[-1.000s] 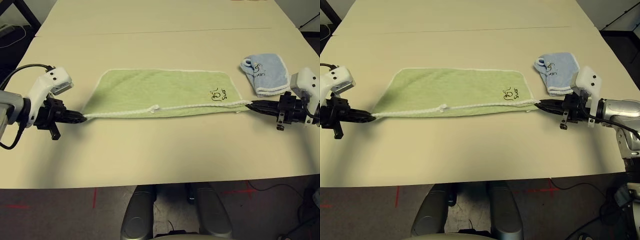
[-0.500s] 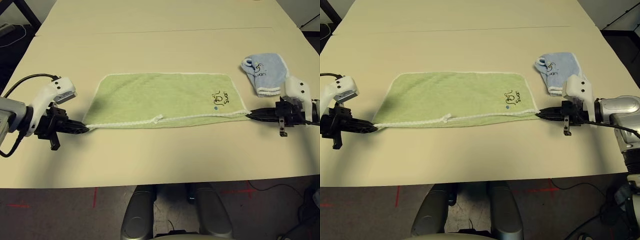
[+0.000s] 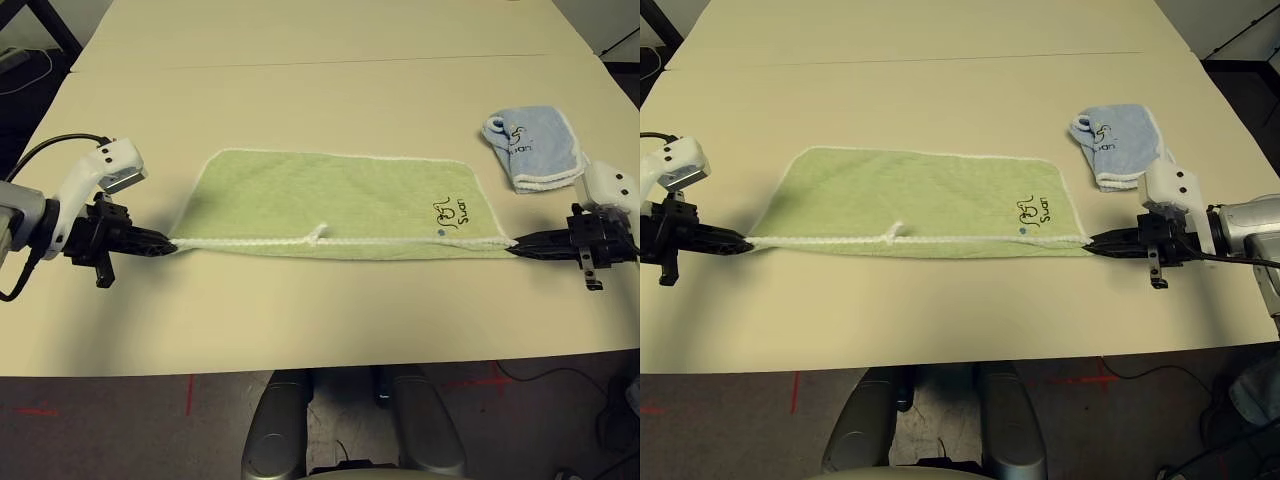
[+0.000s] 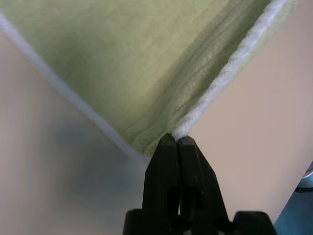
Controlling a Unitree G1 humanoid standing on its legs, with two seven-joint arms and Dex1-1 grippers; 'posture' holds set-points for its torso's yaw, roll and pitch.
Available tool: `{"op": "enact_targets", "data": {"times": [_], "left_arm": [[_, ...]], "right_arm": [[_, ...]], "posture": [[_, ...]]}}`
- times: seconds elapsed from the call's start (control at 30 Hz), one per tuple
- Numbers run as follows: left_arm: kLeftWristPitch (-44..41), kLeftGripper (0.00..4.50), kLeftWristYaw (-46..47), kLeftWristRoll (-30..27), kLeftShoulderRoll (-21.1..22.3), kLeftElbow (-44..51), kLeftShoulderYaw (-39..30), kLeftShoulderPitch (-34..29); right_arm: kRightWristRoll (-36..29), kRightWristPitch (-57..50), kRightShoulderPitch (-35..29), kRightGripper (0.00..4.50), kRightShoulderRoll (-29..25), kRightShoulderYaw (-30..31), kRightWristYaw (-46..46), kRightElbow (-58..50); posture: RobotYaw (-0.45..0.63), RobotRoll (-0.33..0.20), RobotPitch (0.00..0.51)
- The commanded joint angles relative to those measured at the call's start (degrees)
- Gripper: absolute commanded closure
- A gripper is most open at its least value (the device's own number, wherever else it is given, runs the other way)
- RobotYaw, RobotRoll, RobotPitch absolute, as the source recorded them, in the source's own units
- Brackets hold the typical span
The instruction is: Fold the towel and set it aside.
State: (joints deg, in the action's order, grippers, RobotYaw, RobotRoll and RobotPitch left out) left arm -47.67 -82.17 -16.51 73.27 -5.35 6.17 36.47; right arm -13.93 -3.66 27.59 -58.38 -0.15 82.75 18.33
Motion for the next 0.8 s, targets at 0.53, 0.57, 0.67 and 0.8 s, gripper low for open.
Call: {"op": "enact_targets", "data": {"times": [0.53,0.57,0.67,0.8], "left_arm": [[-2.7,4.48,-6.2,-2.0,5.1,2.5,0.7,-3.6],[-2.4,4.48,-5.7,-1.5,4.7,1.7,1.0,-3.0],[-0.9,4.48,-4.5,0.4,2.7,-1.4,2.7,0.0],[1.3,4.48,-4.4,3.3,0.3,-5.9,5.4,4.9]], "right_arm": [[8.8,10.9,11.4,4.5,3.3,4.8,-2.3,15.6],[8.8,10.8,11.8,4.5,3.5,4.7,-2.4,15.8],[8.8,10.3,13.4,4.5,4.4,4.4,-3.3,16.5],[9.6,10.2,15.2,4.5,5.2,4.6,-3.7,17.5]], "posture": [[0.1,0.0,0.264],[0.1,0.0,0.264],[0.1,0.0,0.262],[0.09,0.0,0.261]]}}
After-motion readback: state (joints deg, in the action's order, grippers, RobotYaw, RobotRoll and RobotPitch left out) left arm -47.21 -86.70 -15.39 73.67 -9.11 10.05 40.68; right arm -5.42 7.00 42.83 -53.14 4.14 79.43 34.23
